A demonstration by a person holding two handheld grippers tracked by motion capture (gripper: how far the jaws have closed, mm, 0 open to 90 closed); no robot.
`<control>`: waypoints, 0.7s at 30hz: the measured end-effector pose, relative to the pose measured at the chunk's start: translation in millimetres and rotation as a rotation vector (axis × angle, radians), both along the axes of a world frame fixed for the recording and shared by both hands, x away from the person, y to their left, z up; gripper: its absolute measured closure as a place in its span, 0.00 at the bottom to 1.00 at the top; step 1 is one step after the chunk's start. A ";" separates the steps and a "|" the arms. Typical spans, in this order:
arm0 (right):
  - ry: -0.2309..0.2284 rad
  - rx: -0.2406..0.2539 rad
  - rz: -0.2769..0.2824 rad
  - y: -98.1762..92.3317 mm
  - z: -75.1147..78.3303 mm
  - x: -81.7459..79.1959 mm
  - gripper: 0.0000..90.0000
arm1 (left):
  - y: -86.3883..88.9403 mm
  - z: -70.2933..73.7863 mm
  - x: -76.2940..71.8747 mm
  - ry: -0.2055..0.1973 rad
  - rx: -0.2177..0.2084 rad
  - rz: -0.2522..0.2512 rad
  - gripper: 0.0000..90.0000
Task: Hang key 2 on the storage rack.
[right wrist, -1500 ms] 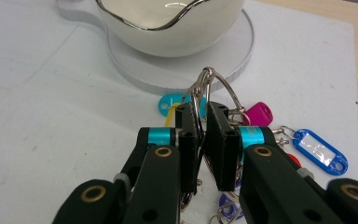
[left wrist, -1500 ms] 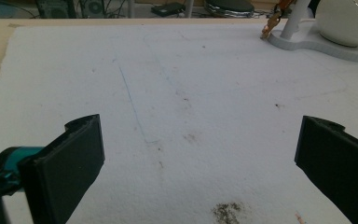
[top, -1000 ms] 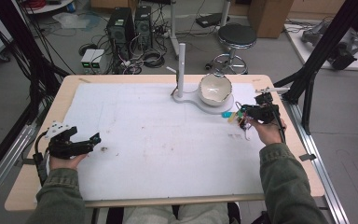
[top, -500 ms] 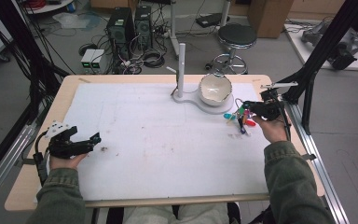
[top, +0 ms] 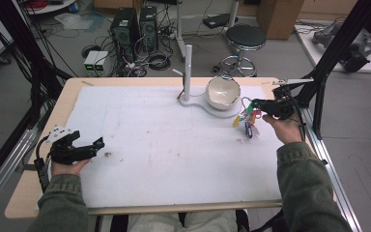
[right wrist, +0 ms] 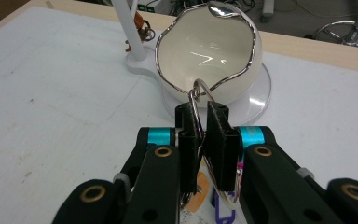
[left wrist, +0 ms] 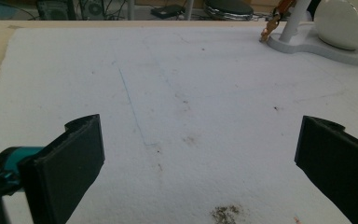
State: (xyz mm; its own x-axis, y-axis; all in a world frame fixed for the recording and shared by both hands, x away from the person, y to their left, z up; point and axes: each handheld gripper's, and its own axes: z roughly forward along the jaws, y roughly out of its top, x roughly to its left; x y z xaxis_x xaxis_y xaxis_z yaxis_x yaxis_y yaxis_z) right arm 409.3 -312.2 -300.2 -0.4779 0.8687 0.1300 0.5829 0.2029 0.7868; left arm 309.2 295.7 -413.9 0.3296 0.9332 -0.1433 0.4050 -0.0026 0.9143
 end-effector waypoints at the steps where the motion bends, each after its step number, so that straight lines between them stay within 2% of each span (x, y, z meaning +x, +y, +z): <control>1: 0.002 -0.001 0.008 0.9 1.8 -0.1 0.92 | 0.1 0.0 0.0 0.001 0.001 -0.002 0.02; 3: -0.001 -0.006 0.016 2.6 5.7 -0.5 0.92 | -0.1 0.0 0.0 0.000 -0.002 0.001 0.02; 11: 0.006 0.025 0.039 6.7 20.8 -0.9 0.92 | 0.9 0.1 -0.3 0.000 -0.004 0.006 0.02; 21: 0.005 0.045 0.065 12.7 31.3 -0.2 0.92 | 1.1 0.2 -0.2 0.002 -0.003 0.007 0.02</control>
State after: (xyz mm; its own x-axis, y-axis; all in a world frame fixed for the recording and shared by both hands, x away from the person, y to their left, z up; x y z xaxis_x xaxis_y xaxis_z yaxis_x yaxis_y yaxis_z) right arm 409.1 -299.4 -268.9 -0.5323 0.8290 0.1714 0.5739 0.2046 0.7929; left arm 309.0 296.8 -413.8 0.3230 0.9350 -0.1465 0.4066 0.0027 0.9136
